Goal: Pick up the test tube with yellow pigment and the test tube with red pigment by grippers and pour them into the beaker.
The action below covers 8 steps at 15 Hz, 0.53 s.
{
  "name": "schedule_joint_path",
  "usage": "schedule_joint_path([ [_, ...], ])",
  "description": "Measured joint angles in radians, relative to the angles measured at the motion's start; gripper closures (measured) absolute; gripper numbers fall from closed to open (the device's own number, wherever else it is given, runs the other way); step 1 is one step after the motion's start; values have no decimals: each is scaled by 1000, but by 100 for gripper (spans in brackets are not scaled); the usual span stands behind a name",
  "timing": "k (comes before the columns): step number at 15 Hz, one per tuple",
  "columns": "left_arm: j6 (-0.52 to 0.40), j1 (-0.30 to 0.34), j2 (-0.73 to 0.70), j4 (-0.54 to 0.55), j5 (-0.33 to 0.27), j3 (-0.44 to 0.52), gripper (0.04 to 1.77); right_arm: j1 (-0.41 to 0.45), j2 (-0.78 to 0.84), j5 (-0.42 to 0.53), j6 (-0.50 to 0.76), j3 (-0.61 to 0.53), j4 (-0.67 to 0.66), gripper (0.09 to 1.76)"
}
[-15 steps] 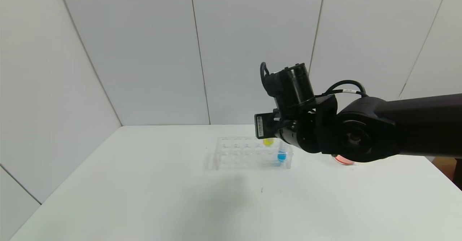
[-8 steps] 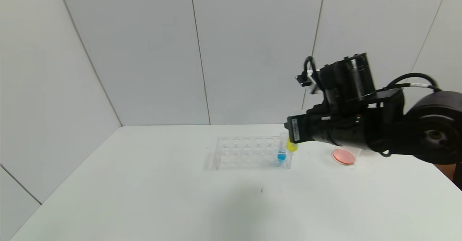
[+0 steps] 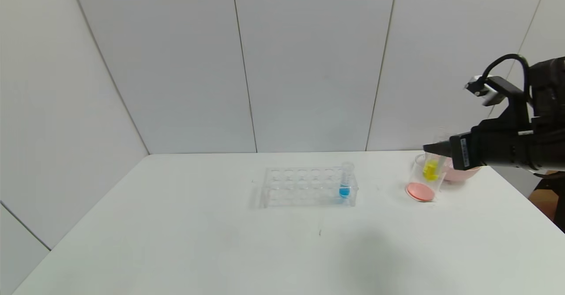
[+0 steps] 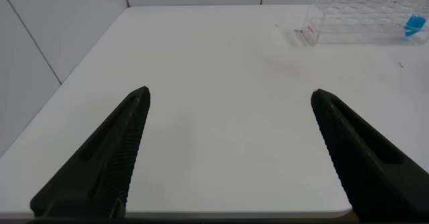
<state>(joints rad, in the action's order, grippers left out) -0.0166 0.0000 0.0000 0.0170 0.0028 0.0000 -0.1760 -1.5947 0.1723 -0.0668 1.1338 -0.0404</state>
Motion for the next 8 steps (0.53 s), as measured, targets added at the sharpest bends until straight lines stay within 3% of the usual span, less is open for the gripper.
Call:
schedule_joint_path([
  [4, 0, 0, 0, 0, 0, 0, 9, 220, -1, 160, -248, 20, -89, 134],
  [8, 0, 0, 0, 0, 0, 0, 9, 308, -84, 182, -402, 164, -250, 134],
])
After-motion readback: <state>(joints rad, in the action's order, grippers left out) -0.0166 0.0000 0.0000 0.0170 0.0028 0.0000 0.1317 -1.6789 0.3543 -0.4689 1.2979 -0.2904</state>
